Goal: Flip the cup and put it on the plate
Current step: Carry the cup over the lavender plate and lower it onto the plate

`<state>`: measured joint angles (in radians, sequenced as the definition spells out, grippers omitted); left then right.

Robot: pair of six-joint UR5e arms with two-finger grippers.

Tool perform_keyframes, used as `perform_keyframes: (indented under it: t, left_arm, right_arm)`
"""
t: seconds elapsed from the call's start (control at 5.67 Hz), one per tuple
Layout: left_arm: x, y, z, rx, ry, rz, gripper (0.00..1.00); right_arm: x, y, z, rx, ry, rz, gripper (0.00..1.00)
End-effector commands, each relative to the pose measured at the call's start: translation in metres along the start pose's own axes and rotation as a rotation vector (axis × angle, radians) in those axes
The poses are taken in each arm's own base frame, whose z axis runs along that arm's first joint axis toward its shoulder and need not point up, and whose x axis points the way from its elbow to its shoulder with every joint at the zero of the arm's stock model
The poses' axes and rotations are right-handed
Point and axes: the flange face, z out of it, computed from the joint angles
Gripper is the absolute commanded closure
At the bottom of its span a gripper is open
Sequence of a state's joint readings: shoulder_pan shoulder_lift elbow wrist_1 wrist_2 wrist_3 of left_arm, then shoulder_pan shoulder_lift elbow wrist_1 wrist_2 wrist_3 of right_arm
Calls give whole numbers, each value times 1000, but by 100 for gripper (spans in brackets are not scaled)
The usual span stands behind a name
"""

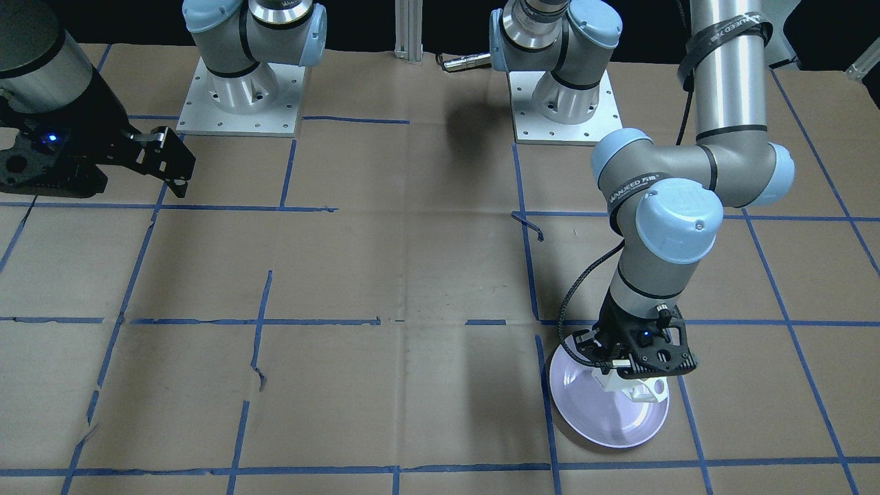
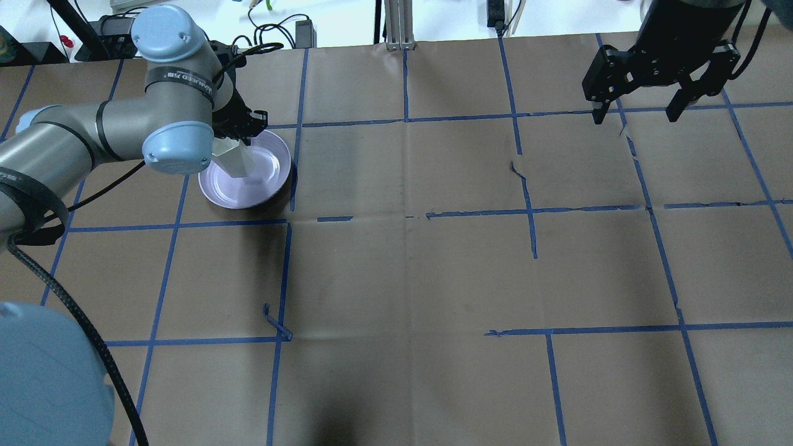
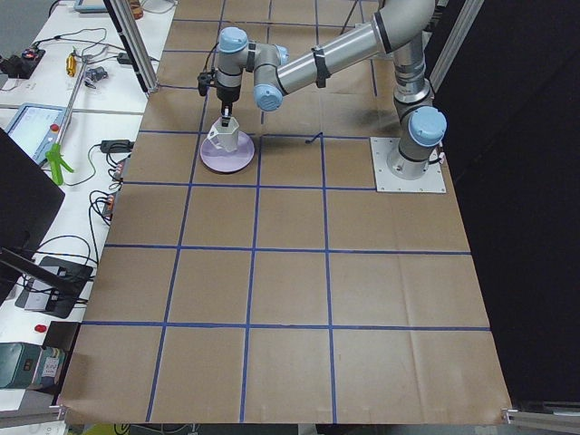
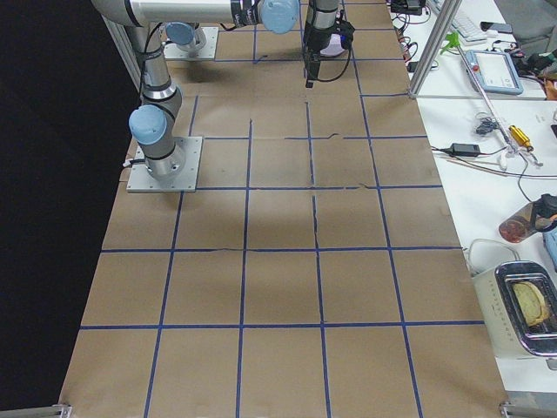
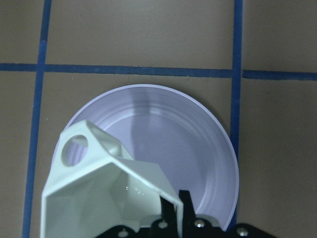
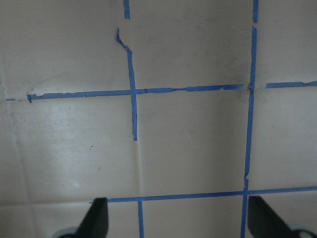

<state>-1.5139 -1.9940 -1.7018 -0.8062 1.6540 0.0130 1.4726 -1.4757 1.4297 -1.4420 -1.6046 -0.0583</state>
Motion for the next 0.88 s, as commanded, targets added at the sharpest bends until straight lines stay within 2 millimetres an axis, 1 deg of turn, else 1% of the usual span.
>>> perform_keyframes:
  t: [0.0, 0.18, 0.35, 0.53, 0.71]
  left_arm:
    - [3, 7, 19, -21, -11, 6, 100]
    - [3, 8, 21, -31, -11, 10, 75]
    - [1, 7, 20, -32, -10, 10, 31]
    - [-2, 1, 0, -16, -10, 8, 2]
    - [-2, 0, -31, -62, -7, 16, 1]
  right_arm:
    - [0, 0, 0, 0, 0, 0, 0]
    - [0, 0, 0, 0, 0, 0, 0]
    - [0, 0, 0, 0, 0, 0, 0]
    - [0, 0, 0, 0, 0, 0, 0]
    - [0, 0, 0, 0, 0, 0, 0]
